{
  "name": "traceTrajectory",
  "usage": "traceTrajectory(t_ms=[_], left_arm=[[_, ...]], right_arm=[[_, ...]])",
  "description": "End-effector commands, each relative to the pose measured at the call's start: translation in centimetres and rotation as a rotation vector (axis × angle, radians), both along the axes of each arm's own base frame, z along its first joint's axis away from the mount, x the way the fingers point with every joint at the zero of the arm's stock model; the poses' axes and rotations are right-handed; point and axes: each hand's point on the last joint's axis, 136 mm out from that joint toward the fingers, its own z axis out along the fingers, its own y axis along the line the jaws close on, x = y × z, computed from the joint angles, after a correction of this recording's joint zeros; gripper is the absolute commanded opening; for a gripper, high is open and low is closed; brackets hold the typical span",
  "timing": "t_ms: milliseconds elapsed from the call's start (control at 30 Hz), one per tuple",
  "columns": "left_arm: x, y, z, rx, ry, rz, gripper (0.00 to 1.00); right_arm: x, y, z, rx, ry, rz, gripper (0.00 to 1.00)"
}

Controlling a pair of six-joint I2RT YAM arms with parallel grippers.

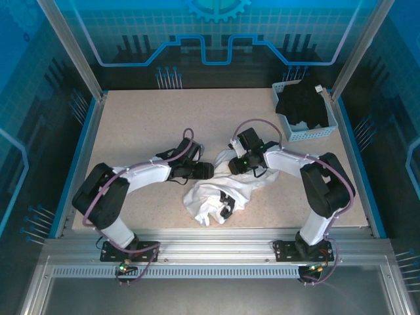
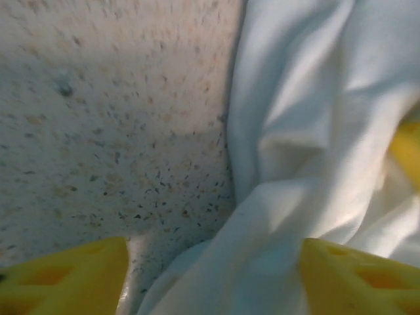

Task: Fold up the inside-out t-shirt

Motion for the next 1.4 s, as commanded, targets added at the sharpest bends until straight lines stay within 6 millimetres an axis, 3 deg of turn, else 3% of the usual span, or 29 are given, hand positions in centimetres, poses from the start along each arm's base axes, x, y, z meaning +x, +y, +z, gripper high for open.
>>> traceTrajectory(t_ms=[0,67,133,167,267,367,467,567,633,733,767,900,1033,1133,1233,1367], left_arm=[[0.4,-2.6,1.2,-0.171,0.019,-0.073,0.5],[0.9,-3.4,2.0,-0.244,0.012,-0.088,0.32],[1.8,-3.8,3.3,-0.322,-0.003,-0.088,0.04],[2.2,-3.8,3.9,-0.354,-0.009,-0.081,0.0],[4.3,-1.9,8.0,-0.429,-0.104,-0.024,0.0],[5.1,0.3,14.9,-0.452,-0.295,0.01,0.0],[3.8,1.6,22.2,-0.466,-0.479,-0.008,0.0],[1.3,2.9,27.4,-0.489,-0.618,-0.017,0.0],[-0.4,3.5,28.5,-0.487,-0.665,-0.023,0.0],[-2.5,3.1,25.9,-0.462,-0.632,-0.07,0.03],[-3.1,2.9,24.4,-0.453,-0.601,-0.084,0.09],[-5.3,2.4,18.8,-0.413,-0.468,-0.127,0.43],[-5.0,5.0,16.7,-0.284,-0.442,-0.015,0.67],[-4.4,6.6,15.5,-0.193,-0.426,0.059,0.76],[-3.6,7.3,13.8,-0.132,-0.382,0.11,0.83],[-1.1,7.0,11.4,-0.054,-0.32,0.129,0.86]], right_arm=[[2.7,0.6,2.6,0.103,-0.086,-0.043,0.13],[3.5,1.0,5.2,0.164,-0.17,-0.044,0.0],[4.4,1.4,9.0,0.232,-0.272,-0.045,0.0],[4.7,1.6,10.6,0.261,-0.313,-0.043,0.0],[5.2,1.6,16.8,0.354,-0.459,-0.037,0.0],[4.5,1.2,23.0,0.432,-0.594,-0.017,0.0],[2.6,0.9,28.5,0.501,-0.709,0.041,0.0],[0.1,0.0,31.4,0.519,-0.793,0.075,0.0],[-1.0,-1.6,31.2,0.475,-0.823,0.041,0.0],[-1.5,-4.3,28.0,0.368,-0.813,-0.068,0.0],[-1.6,-5.1,26.8,0.336,-0.799,-0.104,0.0],[-2.6,-8.0,17.8,0.195,-0.618,-0.241,0.08],[-4.2,-8.8,11.9,0.119,-0.448,-0.26,0.19],[-4.6,-9.2,10.4,0.073,-0.389,-0.263,0.22],[-4.6,-9.1,10.6,0.068,-0.388,-0.256,0.29],[-4.1,-6.5,10.9,0.16,-0.376,-0.183,0.45]])
